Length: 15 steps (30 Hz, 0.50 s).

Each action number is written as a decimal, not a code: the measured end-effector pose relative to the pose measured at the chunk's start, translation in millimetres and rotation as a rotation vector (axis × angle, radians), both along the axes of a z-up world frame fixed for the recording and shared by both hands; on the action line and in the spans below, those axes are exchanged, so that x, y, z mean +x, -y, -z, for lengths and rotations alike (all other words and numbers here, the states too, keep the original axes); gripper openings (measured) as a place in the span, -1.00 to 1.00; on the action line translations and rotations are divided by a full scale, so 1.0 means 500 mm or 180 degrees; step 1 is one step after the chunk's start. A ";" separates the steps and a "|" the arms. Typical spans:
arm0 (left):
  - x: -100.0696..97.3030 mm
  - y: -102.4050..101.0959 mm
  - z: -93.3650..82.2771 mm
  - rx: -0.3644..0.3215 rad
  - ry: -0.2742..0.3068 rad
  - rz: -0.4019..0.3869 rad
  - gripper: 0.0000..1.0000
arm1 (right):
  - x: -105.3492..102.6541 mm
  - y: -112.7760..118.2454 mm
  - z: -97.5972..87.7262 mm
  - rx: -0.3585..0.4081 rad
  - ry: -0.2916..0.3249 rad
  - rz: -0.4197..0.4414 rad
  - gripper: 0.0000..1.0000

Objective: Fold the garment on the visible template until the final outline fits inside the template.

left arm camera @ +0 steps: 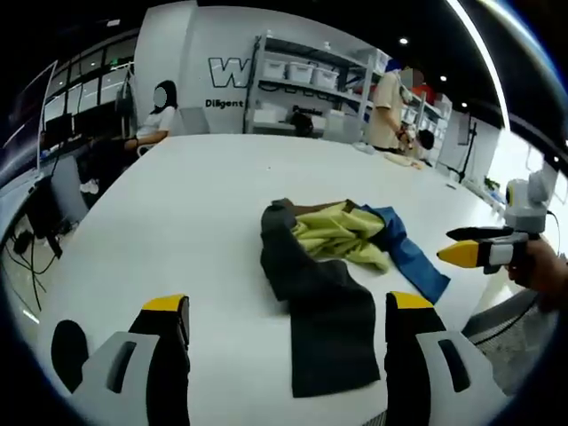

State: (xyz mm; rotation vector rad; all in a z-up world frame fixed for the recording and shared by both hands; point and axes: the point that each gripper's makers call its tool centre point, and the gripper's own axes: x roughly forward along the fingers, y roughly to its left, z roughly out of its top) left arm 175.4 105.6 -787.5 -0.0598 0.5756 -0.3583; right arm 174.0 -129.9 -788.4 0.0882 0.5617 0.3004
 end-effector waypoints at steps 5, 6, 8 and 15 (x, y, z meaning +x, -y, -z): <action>0.000 0.000 0.001 0.0000 -0.0008 0.0006 0.72 | 0.000 -0.002 0.000 -0.0007 0.0005 -0.0020 0.94; 0.000 0.001 0.002 0.0001 -0.0017 0.0008 0.71 | 0.000 -0.002 0.001 -0.0002 -0.0007 -0.0019 0.94; 0.001 0.001 0.002 -0.0001 -0.0015 0.0010 0.72 | 0.000 -0.001 0.002 0.0002 -0.0011 -0.0016 0.94; 0.001 -0.001 0.005 0.0017 -0.0033 0.0005 0.70 | 0.004 -0.001 -0.001 0.0022 0.0009 -0.0001 0.95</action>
